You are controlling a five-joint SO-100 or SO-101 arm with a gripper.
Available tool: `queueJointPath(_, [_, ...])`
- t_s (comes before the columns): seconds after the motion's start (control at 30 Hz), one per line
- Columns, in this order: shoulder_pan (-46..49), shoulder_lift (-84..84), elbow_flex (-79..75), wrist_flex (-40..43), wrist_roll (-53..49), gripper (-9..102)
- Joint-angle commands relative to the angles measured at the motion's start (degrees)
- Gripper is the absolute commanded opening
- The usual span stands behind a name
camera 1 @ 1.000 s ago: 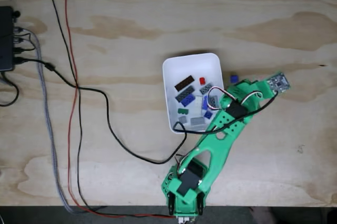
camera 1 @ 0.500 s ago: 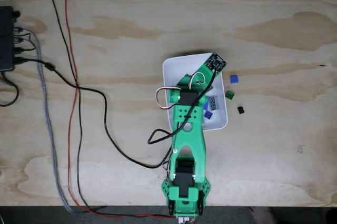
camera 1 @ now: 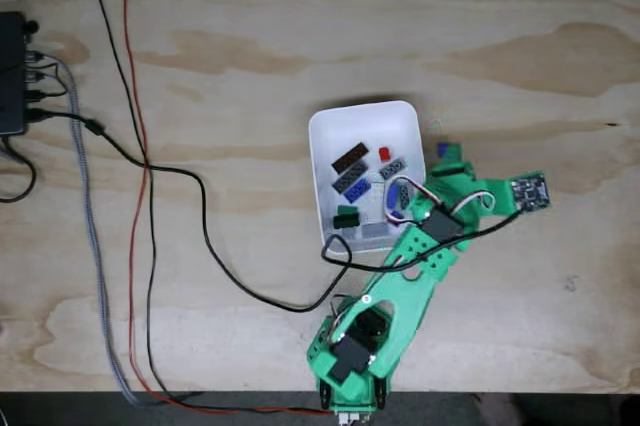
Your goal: Put all lego bricks in the bin.
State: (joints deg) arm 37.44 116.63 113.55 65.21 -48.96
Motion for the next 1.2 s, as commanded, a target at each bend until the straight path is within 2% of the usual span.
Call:
queueJointPath(0.0, [6.33, -4.75, 12.04, -13.18, -23.73, 26])
queueJointPath(0.07, [6.15, -7.91, 18.63, -22.32, -32.43, 26])
queueJointPath(0.1, [5.01, -9.76, 20.13, -26.46, -32.43, 27])
queueJointPath(0.13, [3.96, -11.25, 21.01, -28.12, -34.80, 26])
queueJointPath(0.2, [0.44, -13.80, 19.95, -29.97, -31.99, 26])
queueJointPath(0.37, [-6.68, -16.96, 15.56, -30.32, -25.40, 25])
queueJointPath(0.57, [-11.25, -18.90, 12.30, -30.59, -25.05, 25])
queueJointPath(0.7, [-11.51, -18.37, 8.00, -25.31, -24.79, 24])
queueJointPath(0.97, [-17.84, -22.68, -1.14, -22.41, -11.69, 25])
queueJointPath(1.17, [-18.98, -25.75, -1.49, -26.81, -7.56, 24])
